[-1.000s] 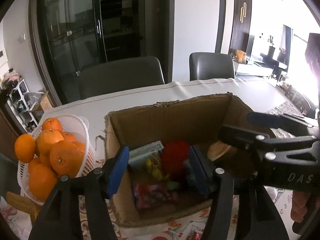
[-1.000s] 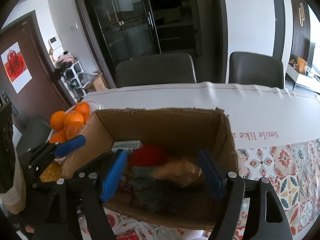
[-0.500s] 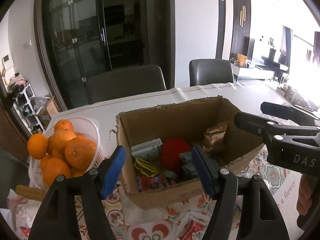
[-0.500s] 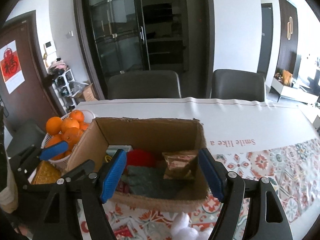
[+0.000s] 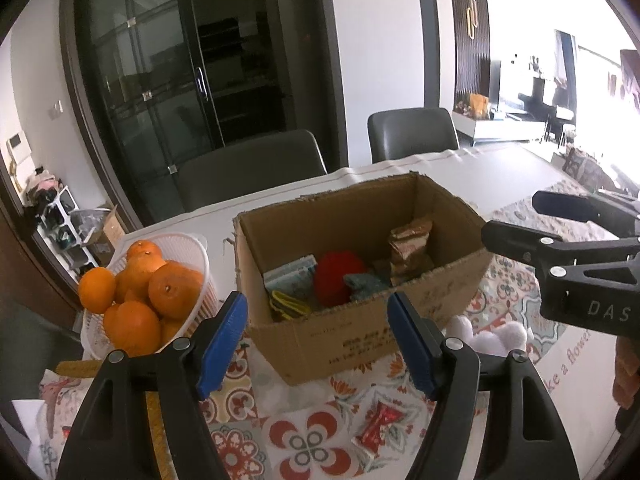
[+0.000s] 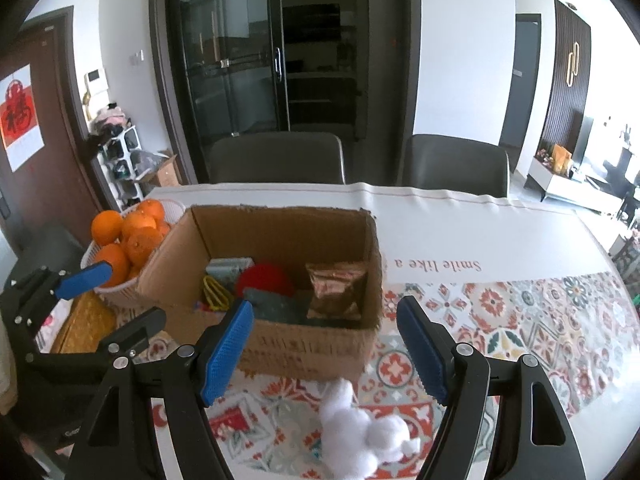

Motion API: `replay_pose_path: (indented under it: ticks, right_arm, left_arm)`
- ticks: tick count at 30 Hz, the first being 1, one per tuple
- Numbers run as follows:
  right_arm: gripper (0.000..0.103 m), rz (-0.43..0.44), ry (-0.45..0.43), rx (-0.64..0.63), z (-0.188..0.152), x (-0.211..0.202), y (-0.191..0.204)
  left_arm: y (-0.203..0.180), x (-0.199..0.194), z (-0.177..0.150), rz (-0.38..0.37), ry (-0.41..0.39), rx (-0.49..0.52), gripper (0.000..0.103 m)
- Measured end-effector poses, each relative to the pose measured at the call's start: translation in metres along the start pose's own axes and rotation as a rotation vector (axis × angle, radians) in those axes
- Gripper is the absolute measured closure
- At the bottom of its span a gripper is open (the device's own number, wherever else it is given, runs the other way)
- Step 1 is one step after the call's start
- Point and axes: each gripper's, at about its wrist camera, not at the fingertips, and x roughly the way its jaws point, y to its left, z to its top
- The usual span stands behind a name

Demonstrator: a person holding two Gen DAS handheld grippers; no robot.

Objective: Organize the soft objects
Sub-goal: 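Move the right tool to the white plush bunny while the left tool approaches the red candy packet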

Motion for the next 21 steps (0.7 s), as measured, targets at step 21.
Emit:
replay_pose_path:
  ticks: [21]
  right_arm:
    - [0.028,-0.021,0.158,0.039,-0.053,-0.007,-0.009]
  left_arm:
    - [-0.033,-0.012,-0.039,-0.016,0.130,0.126,0.031]
